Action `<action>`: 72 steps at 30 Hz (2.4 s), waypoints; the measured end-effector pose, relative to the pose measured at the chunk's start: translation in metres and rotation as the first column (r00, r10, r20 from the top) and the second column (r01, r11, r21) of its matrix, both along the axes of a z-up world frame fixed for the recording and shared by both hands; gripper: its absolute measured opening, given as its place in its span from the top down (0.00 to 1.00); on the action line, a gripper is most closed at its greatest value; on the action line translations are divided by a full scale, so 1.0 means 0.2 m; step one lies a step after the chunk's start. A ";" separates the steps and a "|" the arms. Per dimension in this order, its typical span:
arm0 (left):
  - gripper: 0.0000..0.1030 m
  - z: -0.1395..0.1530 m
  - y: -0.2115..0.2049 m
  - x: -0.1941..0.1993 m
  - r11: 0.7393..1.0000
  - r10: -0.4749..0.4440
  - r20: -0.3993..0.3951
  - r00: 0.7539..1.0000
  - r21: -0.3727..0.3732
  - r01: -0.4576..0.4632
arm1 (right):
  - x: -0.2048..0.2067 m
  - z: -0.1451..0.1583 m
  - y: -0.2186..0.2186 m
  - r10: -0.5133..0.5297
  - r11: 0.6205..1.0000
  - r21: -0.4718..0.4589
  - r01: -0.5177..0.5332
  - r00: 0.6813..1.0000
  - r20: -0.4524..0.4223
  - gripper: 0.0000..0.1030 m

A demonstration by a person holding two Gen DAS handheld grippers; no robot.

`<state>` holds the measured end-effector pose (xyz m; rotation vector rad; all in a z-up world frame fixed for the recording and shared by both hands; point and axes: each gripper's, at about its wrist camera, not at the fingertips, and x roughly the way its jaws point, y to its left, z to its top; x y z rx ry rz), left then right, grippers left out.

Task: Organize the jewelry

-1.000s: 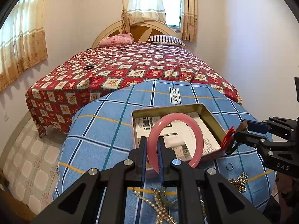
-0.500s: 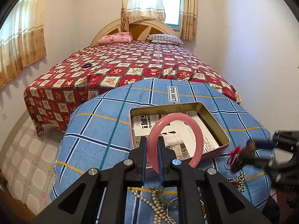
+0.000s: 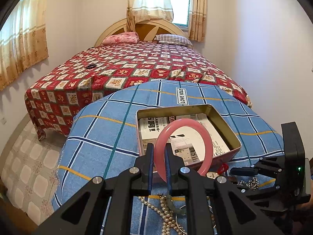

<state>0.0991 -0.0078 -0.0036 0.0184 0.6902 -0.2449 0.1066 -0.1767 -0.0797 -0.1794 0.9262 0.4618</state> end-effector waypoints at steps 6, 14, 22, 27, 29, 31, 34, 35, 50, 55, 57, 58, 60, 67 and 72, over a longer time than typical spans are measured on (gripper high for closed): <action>0.90 0.00 -0.01 -0.01 1.000 -0.014 -0.003 1.000 0.000 0.014 | 0.02 0.01 0.02 0.010 1.000 0.010 -0.010 1.000 0.000 0.61; 0.90 -0.01 0.01 -0.01 1.000 -0.003 -0.008 1.000 -0.004 0.003 | 0.05 -0.01 0.03 0.022 0.999 0.031 -0.021 0.999 -0.032 0.61; 0.90 -0.01 0.01 -0.02 1.000 0.004 -0.007 1.000 -0.006 -0.004 | 0.01 0.00 0.03 0.060 0.998 0.034 -0.059 0.998 -0.015 0.75; 0.90 -0.01 0.01 -0.02 1.000 0.006 -0.008 1.000 -0.005 -0.006 | -0.04 0.06 0.00 0.056 0.996 0.070 -0.058 0.998 0.033 0.79; 0.90 -0.01 0.00 -0.03 1.000 0.003 -0.005 1.000 -0.001 -0.003 | -0.06 0.09 0.00 0.058 0.996 0.066 -0.061 0.997 0.054 0.79; 0.90 -0.01 0.00 -0.03 1.000 0.001 -0.004 1.000 0.000 -0.001 | -0.07 0.08 0.01 0.065 0.997 0.046 -0.068 0.996 0.057 0.80; 0.90 -0.01 0.00 -0.03 1.000 -0.001 -0.003 1.000 0.003 0.001 | -0.07 0.02 0.02 0.097 0.995 0.026 -0.097 0.995 0.013 0.79; 0.90 -0.01 -0.01 -0.04 1.000 -0.001 -0.003 1.000 0.004 0.001 | -0.08 0.02 0.01 0.093 0.995 0.031 -0.093 0.996 0.015 0.79; 0.90 -0.03 -0.01 -0.03 1.000 0.004 -0.019 1.000 -0.002 -0.004 | 0.10 0.01 0.03 0.067 0.990 0.127 -0.061 0.997 -0.046 0.51; 0.90 -0.05 0.00 -0.01 1.000 0.007 -0.030 1.000 -0.001 -0.008 | 0.11 -0.01 0.03 0.086 0.988 0.133 -0.077 0.994 -0.065 0.61; 0.90 -0.04 0.00 0.00 1.000 0.009 -0.030 1.000 -0.002 -0.009 | 0.11 0.00 0.03 0.089 0.989 0.127 -0.081 0.994 -0.058 0.61; 0.90 -0.04 0.00 0.00 1.000 0.010 -0.029 1.000 -0.002 -0.010 | 0.10 0.00 0.04 0.093 0.989 0.118 -0.086 0.994 -0.052 0.61; 0.90 -0.04 0.00 0.00 1.000 0.008 -0.028 1.000 0.000 -0.008 | 0.08 0.01 0.05 0.095 0.990 0.105 -0.091 0.995 -0.032 0.61; 0.90 -0.04 -0.01 0.00 1.000 0.007 -0.028 1.000 0.005 -0.007 | 0.00 0.16 0.02 0.063 0.990 0.121 -0.072 0.995 0.078 0.62; 0.90 -0.02 -0.02 0.01 1.000 -0.001 -0.019 1.000 0.007 0.001 | -0.01 0.27 0.01 0.039 0.986 0.155 -0.061 0.989 0.139 0.62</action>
